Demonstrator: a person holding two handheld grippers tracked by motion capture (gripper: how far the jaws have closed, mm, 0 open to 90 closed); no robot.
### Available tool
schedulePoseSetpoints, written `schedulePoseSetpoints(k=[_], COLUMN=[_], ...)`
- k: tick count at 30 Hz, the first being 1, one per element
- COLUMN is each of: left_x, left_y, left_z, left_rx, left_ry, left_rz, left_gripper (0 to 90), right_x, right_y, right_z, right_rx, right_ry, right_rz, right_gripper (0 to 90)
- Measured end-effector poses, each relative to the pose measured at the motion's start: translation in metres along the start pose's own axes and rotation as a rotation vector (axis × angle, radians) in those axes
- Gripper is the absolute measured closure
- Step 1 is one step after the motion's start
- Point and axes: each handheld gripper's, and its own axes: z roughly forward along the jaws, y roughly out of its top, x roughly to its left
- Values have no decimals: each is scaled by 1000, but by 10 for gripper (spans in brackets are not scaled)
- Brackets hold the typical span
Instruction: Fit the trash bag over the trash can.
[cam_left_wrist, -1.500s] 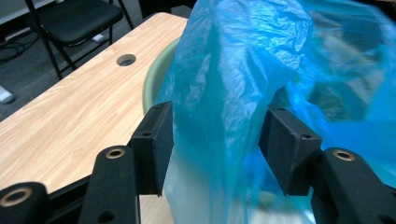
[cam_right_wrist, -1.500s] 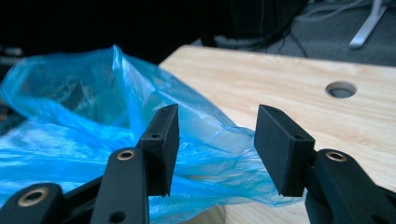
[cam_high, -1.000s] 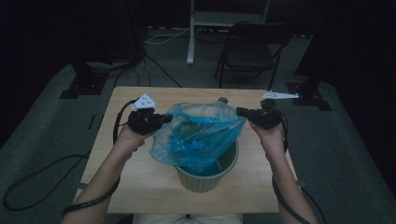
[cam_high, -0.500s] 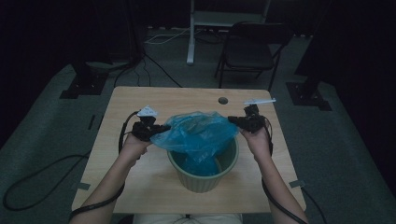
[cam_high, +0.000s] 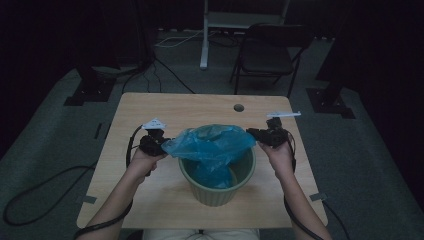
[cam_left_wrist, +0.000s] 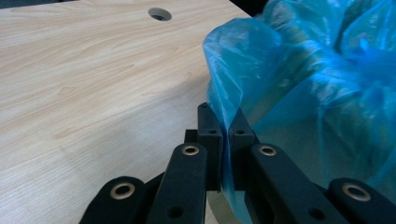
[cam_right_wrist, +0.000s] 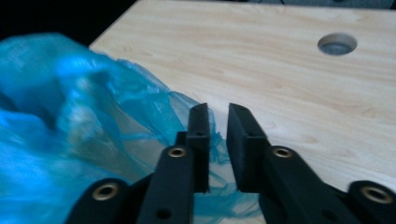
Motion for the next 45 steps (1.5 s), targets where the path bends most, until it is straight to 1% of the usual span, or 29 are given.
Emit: schedulePoseSetpoints(k=[2, 3, 5, 6, 8, 9, 11, 13, 15, 16, 17, 18, 19, 21, 23, 26, 28, 30, 32, 34, 35, 36, 37, 38, 41, 42, 43, 44, 45], left_x=[0, 0, 1, 2, 4, 4, 5, 4, 4, 3, 3, 3, 3, 3, 4, 5, 6, 6, 7, 7, 7, 7, 7, 7, 8, 8, 9, 9, 9], left_y=[1, 1, 2, 2, 3, 3, 3, 4, 4, 5, 5, 5, 6, 6, 6, 7, 6, 6, 6, 6, 6, 6, 6, 6, 5, 5, 5, 4, 4], left_z=[-1, -2, -3, -4, -5, -5, -4, -4, -5, -5, -5, -6, -6, -6, -7, -8, -8, -8, -8, -8, -8, -8, -8, -8, -10, -11, -12, -14, -14], left_rx=[-2, -2, -8, -11, -15, -15, -18, -16, -22, -21, -21, -22, -21, -21, -20, -17, -17, -17, -19, -20, -20, -20, -21, -23, -29, -29, -31, -35, -35], left_ry=[1, 5, 2, 5, 4, 9, 6, 8, 0, -1, 0, 1, -1, 2, 5, 3, 2, 0, -5, -8, -8, -10, -9, -14, -16, -16, -17, -20, -20], left_rz=[2, 2, -2, -8, -10, -15, -17, -15, -18, -15, -12, -13, -11, -8, -6, -9, -10, -12, -18, -19, -19, -19, -19, -21, -24, -26, -25, -28, -28], left_gripper=[884, 884, 884, 884, 884, 884, 884, 884, 884, 884, 884, 884, 884, 883, 883, 883, 883, 883, 883, 883, 883, 883, 883, 882, 882, 883, 883, 870, 857], right_x=[0, 0, 1, 3, 11, 15, 26, 36, 48, 52, 57, 60, 62, 68, 73, 82, 89, 95, 101, 104, 104, 106, 106, 106, 105, 107, 107, 110, 110], right_y=[3, 5, 10, 12, 16, 18, 21, 23, 25, 25, 25, 25, 25, 25, 25, 26, 25, 24, 22, 21, 21, 18, 18, 16, 13, 11, 11, 7, 7], right_z=[-10, -16, -28, -33, -48, -54, -64, -69, -71, -71, -70, -69, -68, -65, -63, -60, -58, -56, -54, -49, -49, -41, -41, -39, -43, -51, -51, -60, -60], right_rx=[-32, -55, -101, -119, -174, -196, -226, -243, -243, -241, -232, -225, -223, -210, -196, -170, -162, -152, -130, -101, -101, -41, -41, -8, -15, -33, -33, -53, -53], right_ry=[-3, 2, 15, 27, 54, 70, 103, 138, 175, 184, 201, 211, 228, 266, 288, 295, 320, 331, 314, 307, 307, 270, 270, 279, 270, 259, 259, 262, 262], right_rz=[11, 17, 25, 27, 26, 18, 4, -7, -31, -39, -52, -58, -61, -73, -87, -128, -144, -171, -214, -231, -231, -279, -279, -274, -270, -283, -283, -293, -293], right_gripper=[713, 697, 625, 607, 568, 545, 507, 478, 439, 430, 411, 394, 393, 362, 348, 303, 295, 272, 259, 254, 254, 584, 584, 879, 900, 900, 900, 900, 900])
